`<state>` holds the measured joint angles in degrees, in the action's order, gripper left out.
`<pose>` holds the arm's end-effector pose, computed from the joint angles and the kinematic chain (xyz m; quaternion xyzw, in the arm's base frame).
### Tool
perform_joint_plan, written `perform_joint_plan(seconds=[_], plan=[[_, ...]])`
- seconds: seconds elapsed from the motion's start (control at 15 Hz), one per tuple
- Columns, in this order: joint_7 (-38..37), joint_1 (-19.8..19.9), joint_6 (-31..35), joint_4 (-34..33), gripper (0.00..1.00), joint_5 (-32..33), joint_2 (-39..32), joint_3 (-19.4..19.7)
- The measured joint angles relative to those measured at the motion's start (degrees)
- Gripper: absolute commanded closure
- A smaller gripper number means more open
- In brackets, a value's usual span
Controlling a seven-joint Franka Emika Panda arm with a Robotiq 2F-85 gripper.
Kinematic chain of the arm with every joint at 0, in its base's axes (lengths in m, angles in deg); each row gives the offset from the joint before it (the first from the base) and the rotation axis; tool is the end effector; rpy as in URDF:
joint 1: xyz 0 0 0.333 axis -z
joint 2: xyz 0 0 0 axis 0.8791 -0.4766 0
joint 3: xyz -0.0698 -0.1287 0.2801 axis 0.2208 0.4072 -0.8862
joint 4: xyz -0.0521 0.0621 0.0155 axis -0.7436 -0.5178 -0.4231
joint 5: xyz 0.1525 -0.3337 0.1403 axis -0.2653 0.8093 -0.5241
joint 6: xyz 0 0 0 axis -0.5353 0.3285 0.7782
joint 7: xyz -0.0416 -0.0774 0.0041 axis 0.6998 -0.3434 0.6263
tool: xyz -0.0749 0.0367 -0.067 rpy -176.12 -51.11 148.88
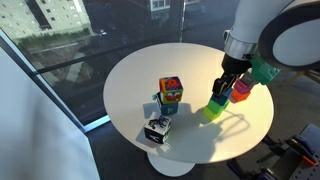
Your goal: Put the blue block on the table
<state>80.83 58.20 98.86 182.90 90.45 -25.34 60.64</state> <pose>0.4683 0.0705 0.3126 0.9984 0.0381 -0.0070 0.0405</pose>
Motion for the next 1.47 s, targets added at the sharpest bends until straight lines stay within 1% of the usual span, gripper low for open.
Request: perform_joint_plan(seconds=[0.07, 0.33, 0.53, 0.93, 1.47], plan=[[0.0, 0.0, 0.0, -0.1, 0.66, 0.0, -0.2, 0.1], [-0.1, 0.1, -0.3, -0.8, 0.68, 0.0, -0.2, 0.4], [-0.2, 0.1, -1.9, -1.7, 0.68, 0.0, -0.1, 0.6], [-0.8, 0.5, -5.4, -5.7, 0.68, 0.0, -0.1, 1.7], [-1.1, 2.5, -5.8, -10.0, 0.68, 0.1, -2.1, 4.4]])
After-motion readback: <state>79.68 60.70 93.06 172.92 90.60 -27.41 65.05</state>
